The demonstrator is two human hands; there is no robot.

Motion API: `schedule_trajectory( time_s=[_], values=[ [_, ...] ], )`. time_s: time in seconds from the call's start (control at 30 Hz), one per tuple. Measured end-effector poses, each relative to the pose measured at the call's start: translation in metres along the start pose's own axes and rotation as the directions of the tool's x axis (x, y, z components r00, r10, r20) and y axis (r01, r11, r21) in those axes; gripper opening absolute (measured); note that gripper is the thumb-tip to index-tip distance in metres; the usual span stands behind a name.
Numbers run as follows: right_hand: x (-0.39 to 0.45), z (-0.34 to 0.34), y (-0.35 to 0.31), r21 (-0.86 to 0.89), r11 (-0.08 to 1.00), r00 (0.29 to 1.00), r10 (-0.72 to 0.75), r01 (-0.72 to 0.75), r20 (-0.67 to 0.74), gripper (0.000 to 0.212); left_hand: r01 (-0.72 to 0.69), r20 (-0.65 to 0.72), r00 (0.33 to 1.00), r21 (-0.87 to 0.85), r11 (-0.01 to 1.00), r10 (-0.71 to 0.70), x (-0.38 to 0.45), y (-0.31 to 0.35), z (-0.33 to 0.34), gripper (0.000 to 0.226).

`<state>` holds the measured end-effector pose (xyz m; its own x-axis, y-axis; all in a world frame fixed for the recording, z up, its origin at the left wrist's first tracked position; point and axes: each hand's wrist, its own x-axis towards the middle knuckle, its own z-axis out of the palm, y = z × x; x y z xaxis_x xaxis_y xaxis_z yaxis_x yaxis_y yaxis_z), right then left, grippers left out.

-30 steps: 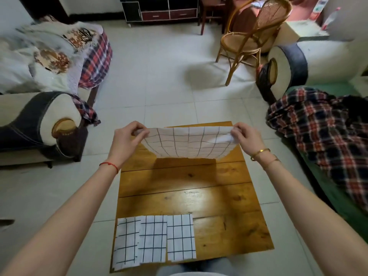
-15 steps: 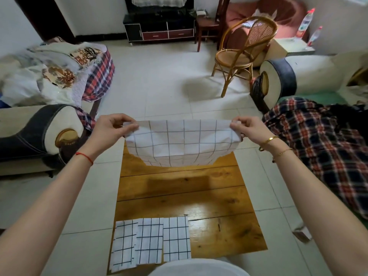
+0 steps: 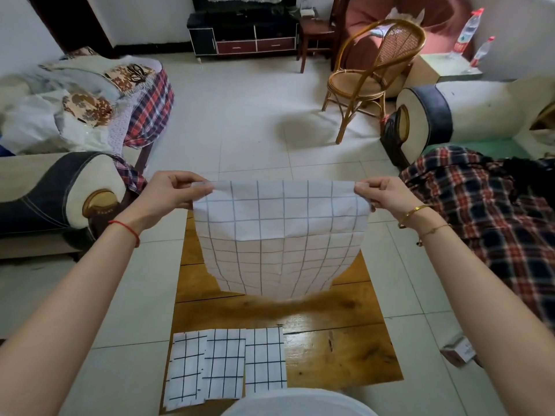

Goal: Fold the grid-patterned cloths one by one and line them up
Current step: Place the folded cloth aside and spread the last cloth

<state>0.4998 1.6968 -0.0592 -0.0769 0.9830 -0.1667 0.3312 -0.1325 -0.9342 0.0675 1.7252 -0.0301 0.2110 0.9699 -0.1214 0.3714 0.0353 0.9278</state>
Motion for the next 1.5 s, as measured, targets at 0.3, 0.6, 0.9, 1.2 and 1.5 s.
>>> schedule_trajectory(
  time_s=[0.3, 0.6, 0.9, 1.2, 1.5],
  values=[
    [0.065, 0.031, 0.049, -0.048, 0.992, 0.966, 0.101, -0.116, -0.238, 0.005, 0.054, -0.127, 0.991, 0.081, 0.995, -0.043, 0.058, -0.065, 0.028, 0.014],
    [0.132, 0.064, 0.118, 0.171, 0.945, 0.915, 0.316, -0.279, -0.253, 0.008, 0.162, -0.225, 0.965, 0.111, 0.981, -0.134, 0.117, -0.142, 0.059, 0.012],
    [0.155, 0.08, 0.151, 0.167, 0.951, 0.904, 0.3, -0.259, -0.305, 0.008, 0.209, -0.3, 0.941, 0.158, 0.965, -0.155, 0.138, -0.163, 0.068, 0.008],
    [0.142, 0.093, 0.166, 0.15, 0.955, 0.882, 0.295, -0.257, -0.369, 0.009, 0.205, -0.265, 0.953, 0.212, 0.956, -0.146, 0.124, -0.18, 0.073, 0.013],
    [0.128, 0.105, 0.177, 0.179, 0.94, 0.885, 0.334, -0.29, -0.324, 0.013, 0.265, -0.251, 0.944, 0.189, 0.946, -0.214, 0.107, -0.197, 0.076, 0.01]
  ],
)
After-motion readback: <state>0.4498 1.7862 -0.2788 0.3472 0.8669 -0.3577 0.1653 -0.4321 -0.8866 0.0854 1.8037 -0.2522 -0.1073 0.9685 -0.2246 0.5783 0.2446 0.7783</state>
